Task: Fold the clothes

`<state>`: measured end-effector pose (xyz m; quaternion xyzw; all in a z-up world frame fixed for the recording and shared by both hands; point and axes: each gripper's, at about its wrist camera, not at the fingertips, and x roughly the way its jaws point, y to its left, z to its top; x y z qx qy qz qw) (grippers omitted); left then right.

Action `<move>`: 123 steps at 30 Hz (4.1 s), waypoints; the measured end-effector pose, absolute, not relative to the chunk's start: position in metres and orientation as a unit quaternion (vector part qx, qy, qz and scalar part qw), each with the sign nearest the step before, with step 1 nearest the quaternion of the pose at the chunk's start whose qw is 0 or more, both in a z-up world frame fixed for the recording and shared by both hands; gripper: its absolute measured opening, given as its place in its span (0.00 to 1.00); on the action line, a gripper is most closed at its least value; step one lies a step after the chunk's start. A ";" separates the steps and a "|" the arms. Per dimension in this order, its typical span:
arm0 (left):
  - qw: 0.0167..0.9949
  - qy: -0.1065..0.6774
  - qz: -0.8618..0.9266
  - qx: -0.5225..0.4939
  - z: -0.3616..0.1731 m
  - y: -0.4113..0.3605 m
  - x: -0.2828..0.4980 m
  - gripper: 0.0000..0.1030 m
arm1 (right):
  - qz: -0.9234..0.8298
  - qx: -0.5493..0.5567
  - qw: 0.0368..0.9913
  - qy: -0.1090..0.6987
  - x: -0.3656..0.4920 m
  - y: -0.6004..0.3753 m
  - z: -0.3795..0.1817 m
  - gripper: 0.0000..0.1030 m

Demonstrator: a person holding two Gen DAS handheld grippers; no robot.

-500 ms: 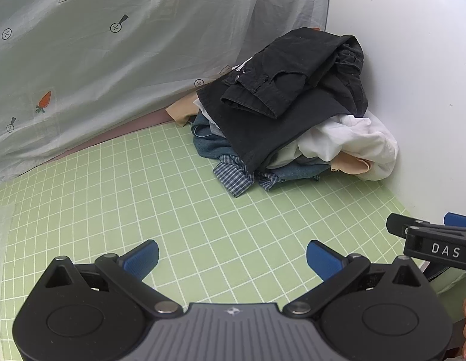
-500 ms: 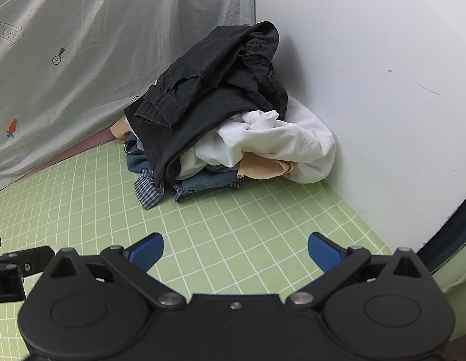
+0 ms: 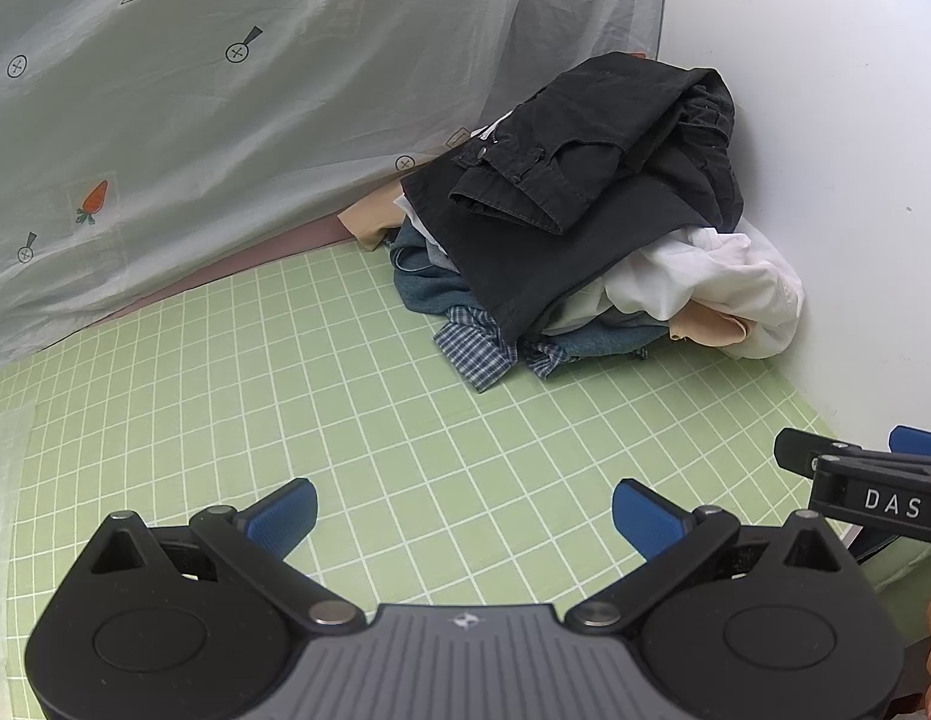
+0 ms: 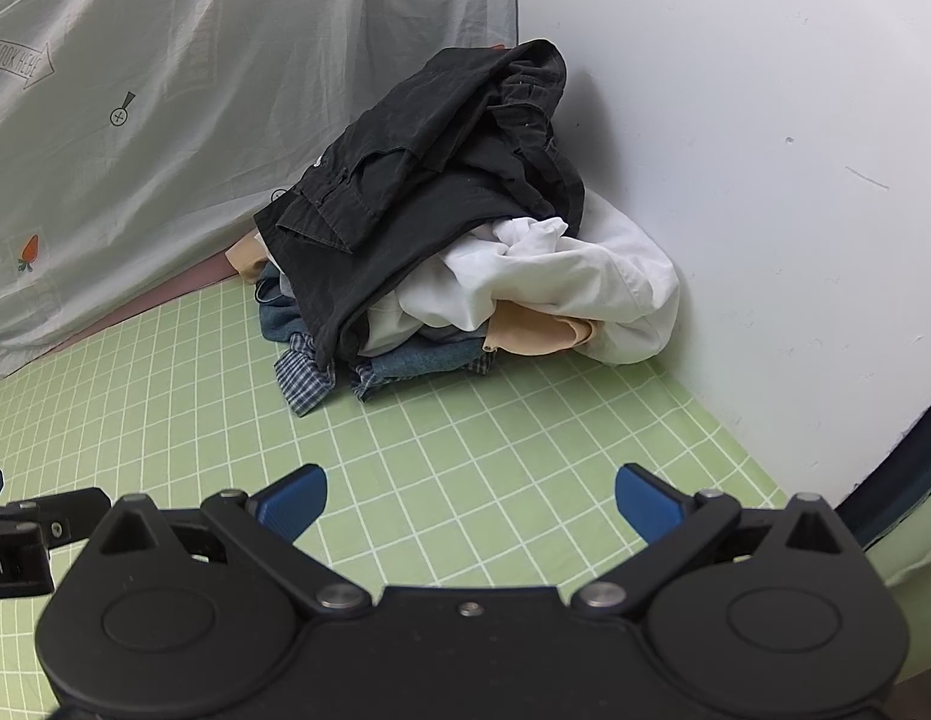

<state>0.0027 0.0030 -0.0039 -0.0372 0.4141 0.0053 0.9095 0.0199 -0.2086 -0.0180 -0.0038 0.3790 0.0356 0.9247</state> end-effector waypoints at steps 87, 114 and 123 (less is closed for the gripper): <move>0.880 0.470 -0.027 -0.053 -0.055 0.004 0.305 0.89 | -0.022 0.003 0.939 0.343 0.315 -0.235 -0.058 0.76; 0.907 0.401 -0.080 -0.100 -0.043 -0.025 0.335 0.27 | -0.001 -0.042 0.954 0.296 0.330 -0.231 -0.056 0.25; 0.918 0.376 -0.006 -0.126 -0.018 0.024 0.272 0.19 | 0.009 -0.061 0.968 0.245 0.279 -0.223 -0.017 0.22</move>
